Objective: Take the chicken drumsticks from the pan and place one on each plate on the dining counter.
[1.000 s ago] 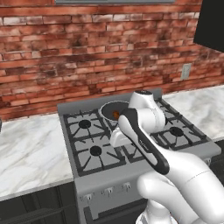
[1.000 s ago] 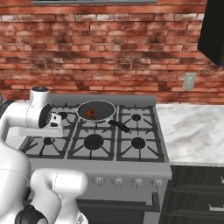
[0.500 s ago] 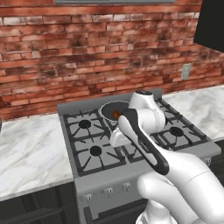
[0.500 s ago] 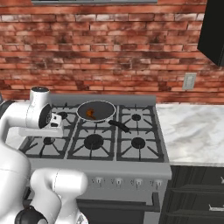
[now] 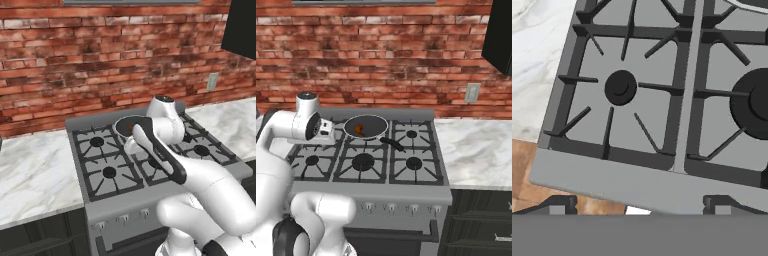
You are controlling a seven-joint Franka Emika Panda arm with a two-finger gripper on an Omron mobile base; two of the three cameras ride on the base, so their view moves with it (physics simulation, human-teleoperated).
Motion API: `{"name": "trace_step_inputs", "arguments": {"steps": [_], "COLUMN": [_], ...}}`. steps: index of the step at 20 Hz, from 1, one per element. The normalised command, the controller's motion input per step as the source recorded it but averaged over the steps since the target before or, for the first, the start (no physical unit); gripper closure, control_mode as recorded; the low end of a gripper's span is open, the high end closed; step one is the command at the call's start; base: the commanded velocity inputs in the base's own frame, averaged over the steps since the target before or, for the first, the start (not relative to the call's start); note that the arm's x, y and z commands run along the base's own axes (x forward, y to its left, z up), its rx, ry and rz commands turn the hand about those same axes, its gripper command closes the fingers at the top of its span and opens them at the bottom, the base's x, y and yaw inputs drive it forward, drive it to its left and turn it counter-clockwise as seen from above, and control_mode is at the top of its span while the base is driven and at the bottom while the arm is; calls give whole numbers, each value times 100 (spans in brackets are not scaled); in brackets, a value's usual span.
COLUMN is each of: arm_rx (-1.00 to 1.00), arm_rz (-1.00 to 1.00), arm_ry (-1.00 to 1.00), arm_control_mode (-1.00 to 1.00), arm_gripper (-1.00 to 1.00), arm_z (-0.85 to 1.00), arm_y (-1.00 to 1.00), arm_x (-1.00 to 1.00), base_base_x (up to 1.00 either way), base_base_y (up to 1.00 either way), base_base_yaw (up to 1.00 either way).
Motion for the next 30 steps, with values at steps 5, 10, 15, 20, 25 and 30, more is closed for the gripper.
{"name": "trace_step_inputs", "arguments": {"steps": [5, 10, 15, 20, 25, 30], "arm_rx": [-4, -9, -13, -12, 0, 0], "arm_rz": [-3, -4, -4, 0, 0, 0], "arm_ry": [0, 0, 2, 0, 0, 0], "arm_control_mode": [-100, -100, -100, -100, -100, -100], "arm_gripper": [-100, -100, -100, -100, -100, -100], "arm_z": [25, 1, -8, -30, -14, -17], "arm_y": [-8, -3, -15, -23, -32, -23], "arm_x": [72, 71, 57, 49, 35, 28], "base_base_x": [0, 0, 0, 0, 0, 0], "base_base_y": [0, 0, 0, 0, 0, 0], "base_base_yaw": [0, 0, 0, 0, 0, 0]}}
